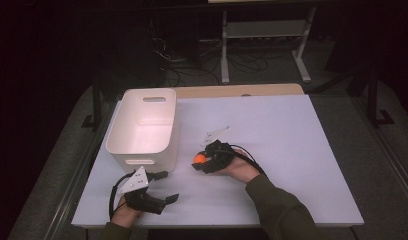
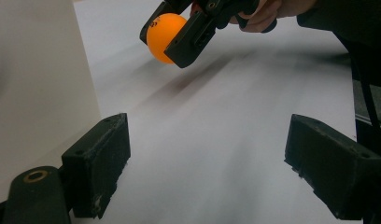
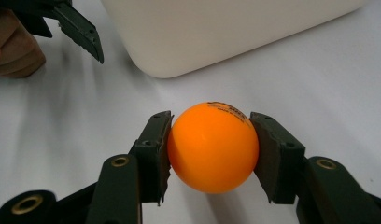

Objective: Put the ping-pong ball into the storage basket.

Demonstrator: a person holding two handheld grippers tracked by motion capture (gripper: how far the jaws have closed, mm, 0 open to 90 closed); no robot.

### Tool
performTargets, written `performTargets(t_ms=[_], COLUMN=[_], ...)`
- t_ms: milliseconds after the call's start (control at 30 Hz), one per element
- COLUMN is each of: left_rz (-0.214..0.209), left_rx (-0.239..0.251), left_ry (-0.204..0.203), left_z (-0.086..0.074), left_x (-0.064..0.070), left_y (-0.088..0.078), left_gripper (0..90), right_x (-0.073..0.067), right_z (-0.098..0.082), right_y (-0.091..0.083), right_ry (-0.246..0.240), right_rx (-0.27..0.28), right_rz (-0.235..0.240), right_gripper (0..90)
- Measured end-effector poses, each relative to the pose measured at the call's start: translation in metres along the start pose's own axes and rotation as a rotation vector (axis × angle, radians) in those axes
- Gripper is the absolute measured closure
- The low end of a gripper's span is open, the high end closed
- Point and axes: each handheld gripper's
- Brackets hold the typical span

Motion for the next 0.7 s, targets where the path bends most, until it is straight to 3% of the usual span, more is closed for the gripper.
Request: performTargets(t_ms=[700], left_rz=[-0.001], left_rx=[0.001], left_ry=[0.004], left_z=[-0.0001], left_x=[0.0002], left_y=[0.0], left_gripper=[14.0], right_x=[-0.0027], right_z=[0.0086], right_y=[-0.0034], right_ry=[-0.001], right_rx=[0.012], right_rz=[0.004], right_gripper=[49.2])
Point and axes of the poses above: each handheld gripper's, and its own axes: y roughly forward along the jaws, z roughly out of its top, x roughly to its right, and after that the axes turned 12 degrees about x, right-handed
